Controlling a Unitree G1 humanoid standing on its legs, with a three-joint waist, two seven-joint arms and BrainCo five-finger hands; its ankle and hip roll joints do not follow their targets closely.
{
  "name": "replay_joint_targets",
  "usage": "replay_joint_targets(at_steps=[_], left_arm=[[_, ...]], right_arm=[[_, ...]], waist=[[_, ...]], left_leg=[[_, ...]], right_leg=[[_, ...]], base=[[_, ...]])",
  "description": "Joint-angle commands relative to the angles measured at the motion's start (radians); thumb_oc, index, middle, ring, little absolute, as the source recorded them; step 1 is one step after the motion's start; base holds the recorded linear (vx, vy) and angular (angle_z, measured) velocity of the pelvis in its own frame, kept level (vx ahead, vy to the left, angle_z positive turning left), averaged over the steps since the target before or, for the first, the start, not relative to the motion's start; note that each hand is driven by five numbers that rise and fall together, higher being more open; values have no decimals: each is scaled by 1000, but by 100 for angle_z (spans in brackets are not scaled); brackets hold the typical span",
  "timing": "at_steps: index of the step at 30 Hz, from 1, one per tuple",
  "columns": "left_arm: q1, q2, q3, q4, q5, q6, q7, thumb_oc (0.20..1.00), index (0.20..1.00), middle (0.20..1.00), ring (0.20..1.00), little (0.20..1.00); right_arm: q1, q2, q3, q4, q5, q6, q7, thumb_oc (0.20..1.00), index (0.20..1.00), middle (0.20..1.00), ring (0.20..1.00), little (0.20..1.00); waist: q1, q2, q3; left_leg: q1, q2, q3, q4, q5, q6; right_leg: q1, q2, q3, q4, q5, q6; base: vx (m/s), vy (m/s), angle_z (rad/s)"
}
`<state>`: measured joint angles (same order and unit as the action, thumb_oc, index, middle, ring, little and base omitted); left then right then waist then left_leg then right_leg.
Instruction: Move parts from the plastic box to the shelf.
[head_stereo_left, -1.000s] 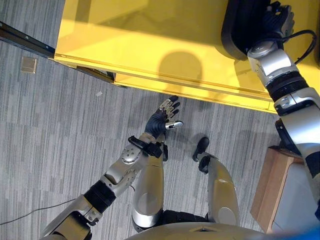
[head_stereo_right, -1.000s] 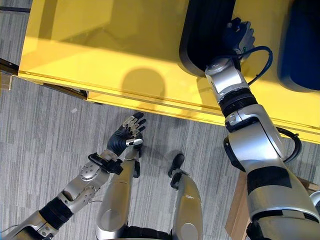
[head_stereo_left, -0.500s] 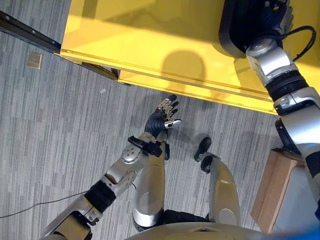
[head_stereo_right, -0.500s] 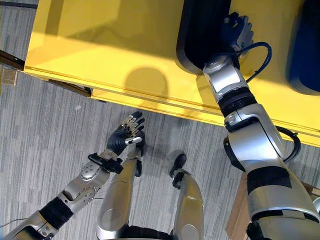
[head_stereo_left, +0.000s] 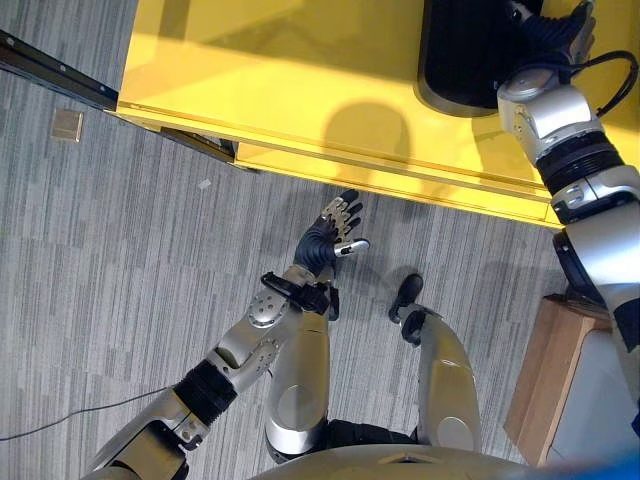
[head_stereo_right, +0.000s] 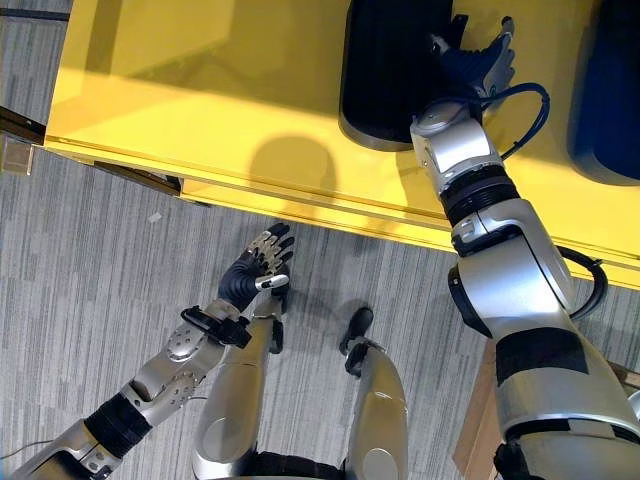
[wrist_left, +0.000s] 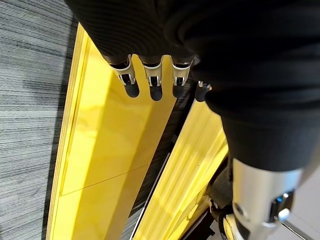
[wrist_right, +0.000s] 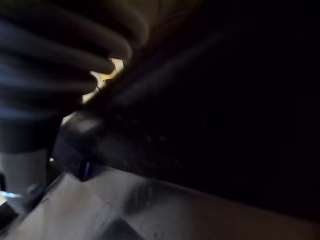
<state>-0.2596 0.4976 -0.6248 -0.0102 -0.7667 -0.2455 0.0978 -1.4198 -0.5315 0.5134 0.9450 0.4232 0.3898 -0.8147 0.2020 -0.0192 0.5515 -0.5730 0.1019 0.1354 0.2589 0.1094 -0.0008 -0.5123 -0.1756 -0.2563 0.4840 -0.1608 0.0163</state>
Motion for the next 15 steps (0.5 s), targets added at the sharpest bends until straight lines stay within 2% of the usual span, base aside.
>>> replay_joint_targets(at_steps=[1, 6, 13, 15], left_arm=[[27, -44, -23, -79, 3, -46, 9, 1000, 1000, 1000, 1000, 1000], [28, -46, -26, -81, 3, -38, 7, 1000, 1000, 1000, 1000, 1000], [34, -50, -32, -71, -27, -15, -29, 1000, 1000, 1000, 1000, 1000], [46, -52, -22, -73, -65, -9, -27, 1000, 1000, 1000, 1000, 1000]], right_arm=[[-38, -55, 13, 38, 62, -30, 25, 1000, 1000, 1000, 1000, 1000], [-19, -46, -9, 39, 67, -48, 39, 1000, 1000, 1000, 1000, 1000], [30, -28, -51, -14, 110, -147, 62, 1000, 1000, 1000, 1000, 1000], [68, -30, -74, -76, 84, -116, 88, 1000, 1000, 1000, 1000, 1000]], waist=[[-5, 58, -32], [-9, 63, -32], [-14, 56, -32], [-21, 49, -32]], left_leg=[[51, -47, -11, 20, -117, -11], [71, -48, -7, 17, -120, -9], [118, -53, -4, 8, -129, -3], [141, -53, -1, -2, -131, -1]], right_leg=[[16, 46, -22, -4, 41, -5], [28, 43, -18, 0, 37, -6], [68, 48, -5, -4, 30, -6], [85, 50, 1, -16, 33, -2]], base=[[7, 24, -6], [6, 4, -4], [11, -14, -1], [27, -54, 0]])
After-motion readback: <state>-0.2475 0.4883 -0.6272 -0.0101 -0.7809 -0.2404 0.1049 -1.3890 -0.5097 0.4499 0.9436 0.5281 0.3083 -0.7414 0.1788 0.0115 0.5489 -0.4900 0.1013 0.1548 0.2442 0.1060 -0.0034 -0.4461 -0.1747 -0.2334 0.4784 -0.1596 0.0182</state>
